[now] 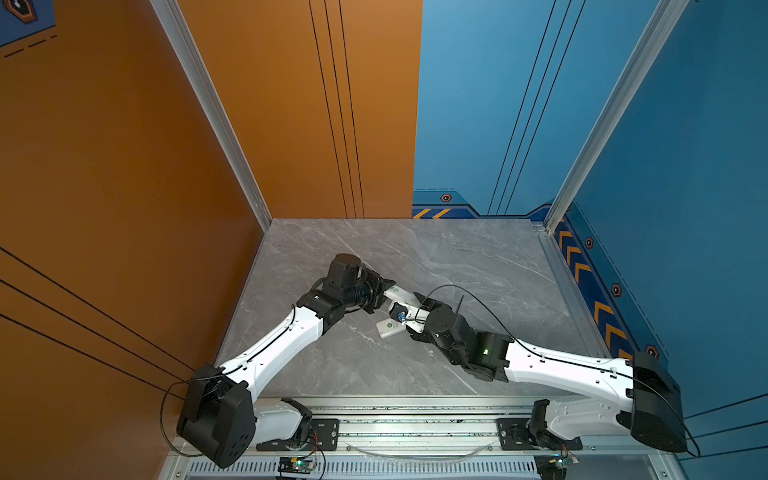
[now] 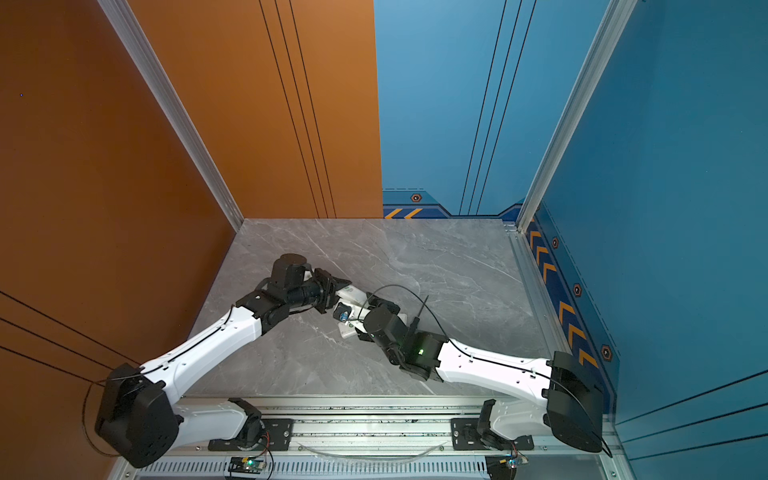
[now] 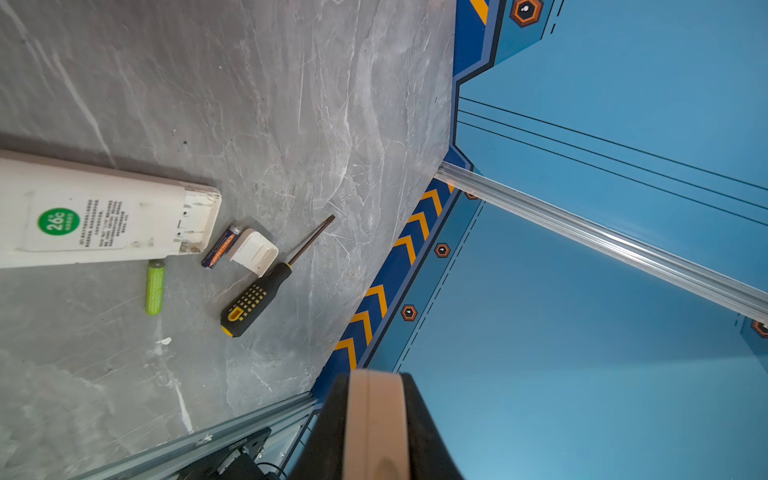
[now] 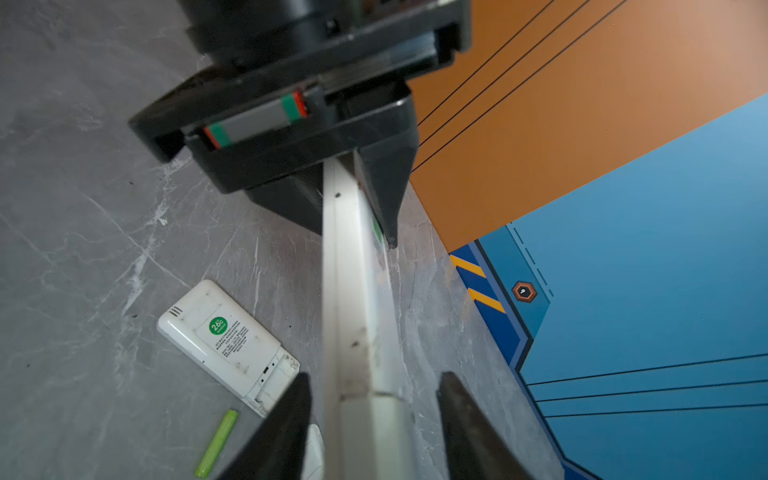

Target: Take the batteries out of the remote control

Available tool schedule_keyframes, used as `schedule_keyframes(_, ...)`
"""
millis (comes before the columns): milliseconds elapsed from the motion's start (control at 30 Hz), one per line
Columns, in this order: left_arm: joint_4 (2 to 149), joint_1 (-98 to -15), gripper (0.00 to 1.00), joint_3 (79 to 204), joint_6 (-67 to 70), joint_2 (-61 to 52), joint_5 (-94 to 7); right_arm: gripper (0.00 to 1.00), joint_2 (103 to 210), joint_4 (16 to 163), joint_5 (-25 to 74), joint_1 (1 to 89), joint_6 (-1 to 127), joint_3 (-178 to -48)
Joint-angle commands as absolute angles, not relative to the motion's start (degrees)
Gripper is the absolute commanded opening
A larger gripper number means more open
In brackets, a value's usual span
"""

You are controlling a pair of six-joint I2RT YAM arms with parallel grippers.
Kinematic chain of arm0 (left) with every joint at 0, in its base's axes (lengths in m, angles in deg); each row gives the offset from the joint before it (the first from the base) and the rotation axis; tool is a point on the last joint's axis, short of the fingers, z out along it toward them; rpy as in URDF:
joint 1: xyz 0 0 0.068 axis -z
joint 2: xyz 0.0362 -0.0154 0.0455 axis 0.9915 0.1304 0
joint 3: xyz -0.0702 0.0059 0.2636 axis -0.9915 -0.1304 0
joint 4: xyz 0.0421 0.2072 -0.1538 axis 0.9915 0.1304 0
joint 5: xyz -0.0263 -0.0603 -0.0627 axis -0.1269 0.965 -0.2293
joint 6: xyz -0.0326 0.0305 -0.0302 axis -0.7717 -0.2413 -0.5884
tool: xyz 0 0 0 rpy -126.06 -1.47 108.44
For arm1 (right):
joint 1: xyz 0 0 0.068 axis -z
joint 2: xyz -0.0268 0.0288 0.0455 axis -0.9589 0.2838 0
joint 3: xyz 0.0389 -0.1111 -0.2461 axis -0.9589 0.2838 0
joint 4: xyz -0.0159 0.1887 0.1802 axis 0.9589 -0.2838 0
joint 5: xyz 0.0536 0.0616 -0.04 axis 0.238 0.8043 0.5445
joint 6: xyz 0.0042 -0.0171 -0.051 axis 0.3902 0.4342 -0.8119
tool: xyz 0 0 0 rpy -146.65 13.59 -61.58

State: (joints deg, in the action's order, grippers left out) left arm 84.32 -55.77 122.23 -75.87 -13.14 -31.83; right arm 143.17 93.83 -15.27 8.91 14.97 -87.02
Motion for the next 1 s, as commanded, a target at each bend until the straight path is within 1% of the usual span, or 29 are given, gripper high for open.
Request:
schedule_keyframes(0, 79.7, -56.4, 0.08, 121.3, -76.4, -15.2, -34.7, 0.71, 141.4, 91.4, -14.2, 7.8, 23.3, -88.7)
schedule_keyframes(67, 78.3, -57.3, 0.05, 120.1, -76.7, -16.1, -36.6, 0.8, 140.1, 88.9, -12.9, 7.4, 29.1, -89.5)
schedule_keyframes(167, 75.5, -58.7, 0.01, 117.7, -76.9, -17.0, -39.7, 0.87, 137.5, 84.8, -8.6, 6.8, 40.5, -90.6)
schedule_keyframes(300, 71.2, -60.8, 0.0, 115.4, -72.6, -16.9, -42.1, 0.89, 133.1, 84.5, -4.2, 5.5, 55.0, -88.6)
schedule_keyframes(400, 65.3, -61.8, 0.0, 112.6, -69.2, -17.3, -43.7, 0.9, 129.9, 84.1, -4.5, 6.0, 66.7, -87.7)
schedule_keyframes(467, 61.7, -62.0, 0.0, 111.3, -65.4, -17.8, -44.8, 0.91, 128.3, 84.2, -2.3, 8.9, 76.1, -87.7)
schedule_keyframes(500, 59.6, -62.0, 0.0, 110.8, -63.2, -18.2, -45.2, 0.92, 128.0, 84.2, 0.4, 11.5, 81.6, -87.8)
schedule_keyframes(567, 55.0, -61.9, 0.0, 109.6, -59.1, -19.0, -45.7, 0.91, 128.7, 83.8, 8.3, 19.2, 93.3, -88.2)
schedule_keyframes(600, 52.6, -61.9, 0.0, 109.1, -57.7, -19.3, -45.6, 0.89, 129.9, 85.1, 14.4, 23.6, 99.2, -88.2)
schedule_keyframes(633, 49.6, -62.0, 0.0, 108.4, -56.1, -19.7, -45.3, 0.87, 131.6, 87.8, 20.1, 27.2, 103.7, -87.9)
schedule_keyframes(667, 48.9, -62.0, 0.0, 108.5, -54.8, -19.9, -44.8, 0.85, 133.0, 90.8, 23.2, 28.8, 106.2, -87.5)
schedule_keyframes(833, 47.6, -62.9, 0.0, 107.5, -53.0, -21.1, -43.4, 0.77, 141.6, 103.5, 31.0, 31.3, 111.3, -87.7)
schedule_keyframes(933, 47.6, -63.2, 0.0, 107.4, -52.2, -21.2, -43.0, 0.73, 146.6, 111.9, 33.9, 30.6, 115.3, -86.9)
schedule_keyframes(967, 47.6, -63.4, 0.0, 107.3, -52.2, -21.1, -42.7, 0.73, 147.4, 112.6, 34.1, 30.4, 115.6, -87.2)
